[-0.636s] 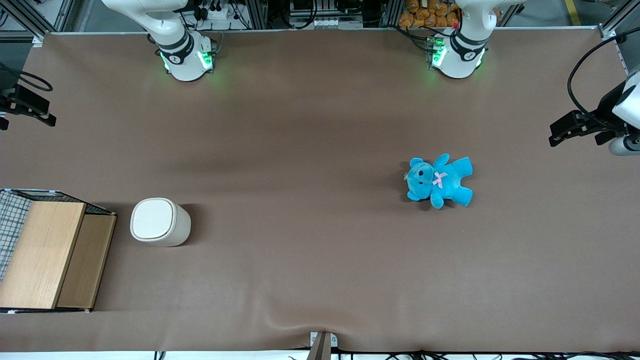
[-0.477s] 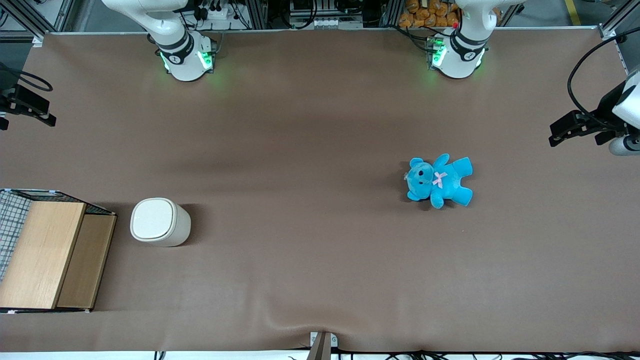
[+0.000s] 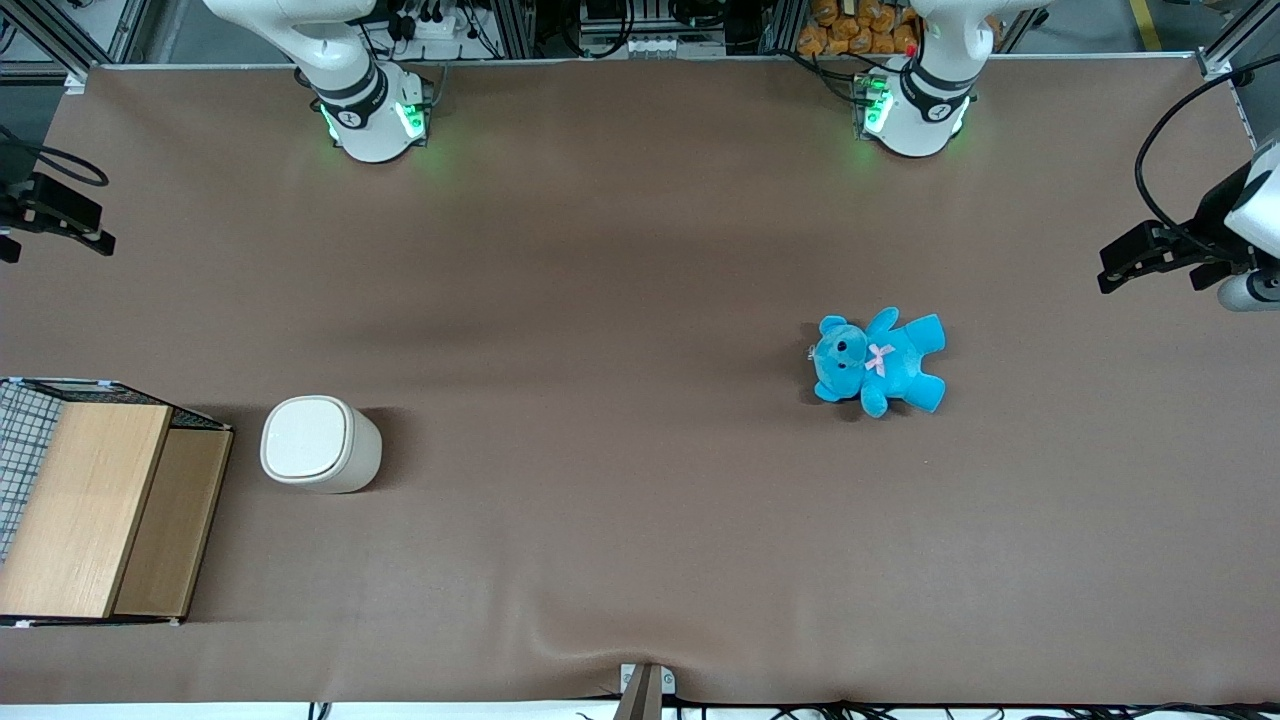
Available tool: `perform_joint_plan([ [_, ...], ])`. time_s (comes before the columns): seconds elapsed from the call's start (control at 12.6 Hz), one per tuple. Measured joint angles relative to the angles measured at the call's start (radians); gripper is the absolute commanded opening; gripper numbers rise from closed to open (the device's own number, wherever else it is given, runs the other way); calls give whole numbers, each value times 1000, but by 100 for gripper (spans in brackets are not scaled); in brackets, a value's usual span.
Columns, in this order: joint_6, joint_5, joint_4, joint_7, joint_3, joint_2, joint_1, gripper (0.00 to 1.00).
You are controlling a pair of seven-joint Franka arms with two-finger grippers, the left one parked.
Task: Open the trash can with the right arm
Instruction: 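Move the right gripper toward the white trash can lid, then lower the right gripper onto the lid edge of the white trash can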
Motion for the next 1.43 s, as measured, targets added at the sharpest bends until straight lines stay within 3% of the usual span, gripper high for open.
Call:
perform_joint_plan([
  [0.56, 6, 2, -4, 0, 3, 69, 1, 100],
  [0.64, 13, 2, -4, 0, 5, 86, 3, 91],
  [0.95, 52, 5, 5, 0, 19, 145, 16, 34],
  [1.11, 95, 15, 9, 0, 21, 181, 17, 20],
  [1.27, 149, 23, 11, 0, 28, 220, 20, 0],
  [1.43, 208, 35, 12, 0, 40, 261, 22, 0],
])
